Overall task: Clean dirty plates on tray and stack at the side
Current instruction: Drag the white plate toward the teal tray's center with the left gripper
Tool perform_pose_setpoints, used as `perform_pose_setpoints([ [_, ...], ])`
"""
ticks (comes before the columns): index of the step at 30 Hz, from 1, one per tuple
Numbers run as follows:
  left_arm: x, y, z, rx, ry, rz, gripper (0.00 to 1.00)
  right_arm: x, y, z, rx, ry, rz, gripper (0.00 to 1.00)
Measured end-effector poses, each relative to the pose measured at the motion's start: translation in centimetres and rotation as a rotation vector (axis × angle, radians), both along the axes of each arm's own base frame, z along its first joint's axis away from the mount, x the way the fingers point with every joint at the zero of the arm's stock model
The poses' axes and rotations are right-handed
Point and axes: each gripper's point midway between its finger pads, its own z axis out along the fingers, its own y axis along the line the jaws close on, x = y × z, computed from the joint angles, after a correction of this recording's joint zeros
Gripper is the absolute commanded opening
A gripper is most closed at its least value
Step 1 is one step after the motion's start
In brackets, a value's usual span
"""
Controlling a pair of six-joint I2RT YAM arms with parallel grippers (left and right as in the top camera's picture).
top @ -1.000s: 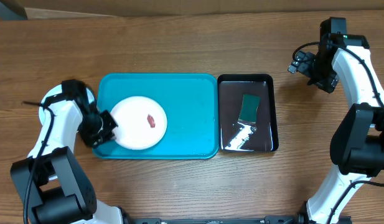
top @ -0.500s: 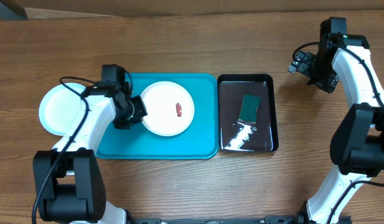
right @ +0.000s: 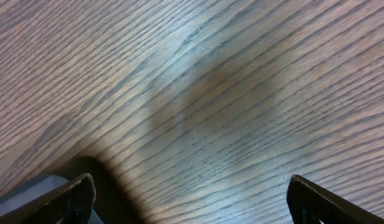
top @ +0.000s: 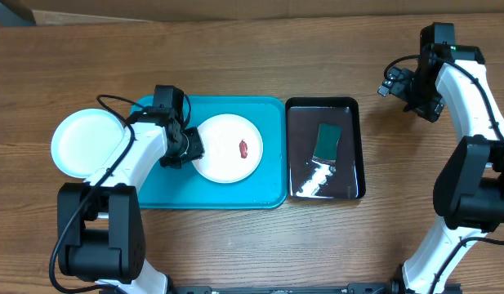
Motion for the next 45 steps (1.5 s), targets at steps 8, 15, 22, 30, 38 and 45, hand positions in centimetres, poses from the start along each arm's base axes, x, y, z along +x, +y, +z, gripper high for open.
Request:
perform_pose_setpoints([
  [8, 2.8, 0.0, 0.7, 0.037, -0.134, -0.142, 0.44, 0.0, 0.0, 0.0, 0.000, 0.000, 0.000, 1.00],
  [15, 3.1, 0.6, 0.7, 0.085, -0.149, -0.177, 0.37, 0.0, 0.0, 0.0, 0.000, 0.000, 0.000, 1.00],
  [22, 3.6, 0.8, 0.5, 0.103, -0.178, -0.175, 0.33, 0.0, 0.0, 0.0, 0.000, 0.000, 0.000, 1.00],
  [30, 3.1, 0.9, -0.2, 0.103, -0.167, -0.175, 0.29, 0.0, 0.0, 0.0, 0.000, 0.001, 0.000, 1.00],
  [38, 3.1, 0.9, -0.3, 0.103, -0.170, -0.175, 0.27, 0.0, 0.0, 0.0, 0.000, 0.000, 0.000, 1.00],
  [45, 2.6, 0.9, -1.8, 0.107, -0.144, -0.194, 0.18, 0.0, 0.0, 0.0, 0.000, 0.000, 0.000, 1.00],
])
